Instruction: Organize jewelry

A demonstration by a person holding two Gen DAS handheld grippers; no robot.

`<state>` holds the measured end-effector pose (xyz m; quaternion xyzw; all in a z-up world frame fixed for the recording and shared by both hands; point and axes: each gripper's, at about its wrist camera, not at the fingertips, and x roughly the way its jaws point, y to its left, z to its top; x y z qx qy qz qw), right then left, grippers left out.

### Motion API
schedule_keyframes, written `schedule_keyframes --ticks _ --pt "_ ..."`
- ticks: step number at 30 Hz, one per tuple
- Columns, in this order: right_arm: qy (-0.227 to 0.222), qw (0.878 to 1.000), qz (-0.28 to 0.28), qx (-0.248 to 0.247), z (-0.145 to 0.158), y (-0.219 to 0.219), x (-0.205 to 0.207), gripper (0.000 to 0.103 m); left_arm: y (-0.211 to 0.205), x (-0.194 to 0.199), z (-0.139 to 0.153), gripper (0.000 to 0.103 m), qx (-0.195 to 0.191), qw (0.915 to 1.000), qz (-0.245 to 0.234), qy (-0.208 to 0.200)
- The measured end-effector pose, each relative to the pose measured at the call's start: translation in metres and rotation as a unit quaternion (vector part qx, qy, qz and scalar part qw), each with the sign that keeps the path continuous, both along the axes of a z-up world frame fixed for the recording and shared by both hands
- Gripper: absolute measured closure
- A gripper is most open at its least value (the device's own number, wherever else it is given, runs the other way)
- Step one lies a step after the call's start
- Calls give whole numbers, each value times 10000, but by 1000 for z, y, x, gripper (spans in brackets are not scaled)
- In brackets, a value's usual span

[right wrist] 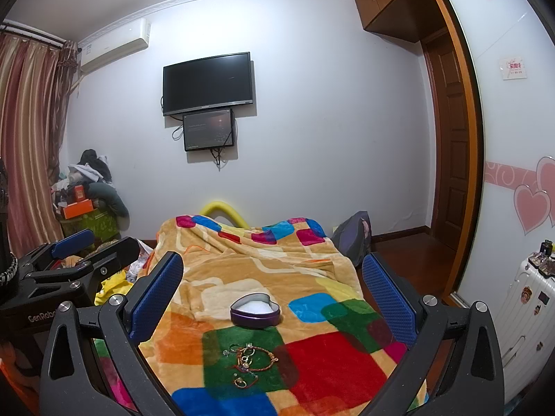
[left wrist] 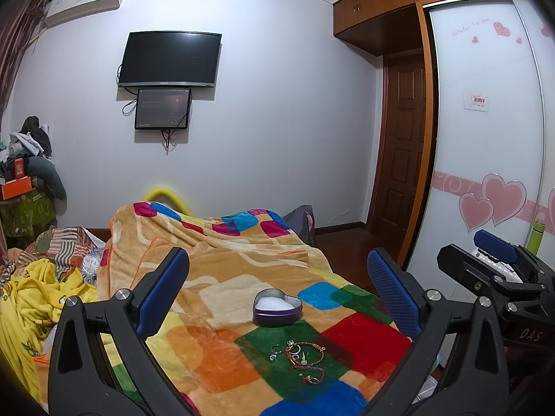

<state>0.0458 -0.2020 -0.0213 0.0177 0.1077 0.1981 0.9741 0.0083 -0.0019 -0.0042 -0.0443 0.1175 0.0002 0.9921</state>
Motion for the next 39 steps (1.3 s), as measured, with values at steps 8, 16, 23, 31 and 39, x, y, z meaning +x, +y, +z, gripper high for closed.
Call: schedule_keyframes --ticks 8,16,23,31,39 --pt "3 10000 4 13 0 0 -1 0 -2 0 0 0 -62 10000 -12 26" --pt "12 10000 7 20 0 2 -1 0 -3 1 -1 0 -33 10000 -13 40" --pt "45 10000 9 62 -2 -1 -3 0 -4 1 -2 0 -3 10000 -18 46" --pt "143 9999 2 57 -4 -4 3 0 -7 7 -9 0 31 9999 -64 119" --pt "390 9991 -102 -101 -14 -6 17 0 -6 26 -22 0 62 9992 -93 388"
